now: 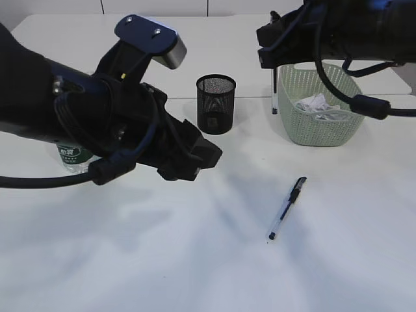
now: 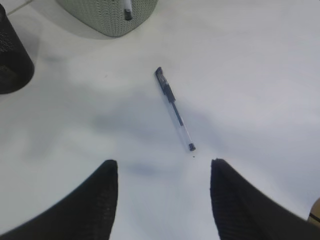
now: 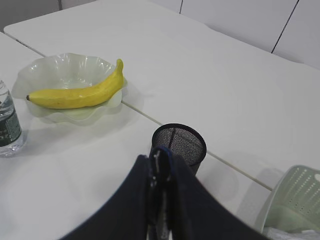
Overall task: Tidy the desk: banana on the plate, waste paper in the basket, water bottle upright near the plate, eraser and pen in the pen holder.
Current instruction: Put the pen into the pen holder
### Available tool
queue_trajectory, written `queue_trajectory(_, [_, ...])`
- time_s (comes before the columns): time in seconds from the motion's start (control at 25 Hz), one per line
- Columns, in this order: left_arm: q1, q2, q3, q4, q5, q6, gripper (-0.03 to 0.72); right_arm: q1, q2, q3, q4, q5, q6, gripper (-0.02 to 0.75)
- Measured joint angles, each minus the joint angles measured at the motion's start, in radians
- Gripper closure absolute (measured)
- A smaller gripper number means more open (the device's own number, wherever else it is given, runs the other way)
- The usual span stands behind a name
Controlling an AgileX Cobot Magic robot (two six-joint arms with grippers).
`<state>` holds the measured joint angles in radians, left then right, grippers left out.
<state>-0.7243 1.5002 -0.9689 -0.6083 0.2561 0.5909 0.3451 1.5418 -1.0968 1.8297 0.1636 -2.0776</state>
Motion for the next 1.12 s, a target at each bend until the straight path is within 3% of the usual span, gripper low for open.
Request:
queue_trajectory(0.44, [0.0, 0.0, 0.0, 0.008, 0.021, 0.0, 0.263, 0.0, 0.205, -0.186, 0.0, 0.022, -0.007, 0.684])
queue_trajectory(1.12, [0.0, 0.0, 0.0, 0.088, 0.063, 0.0, 0.263, 0.0, 0.58, -0.63, 0.0, 0.04, -0.005, 0.684])
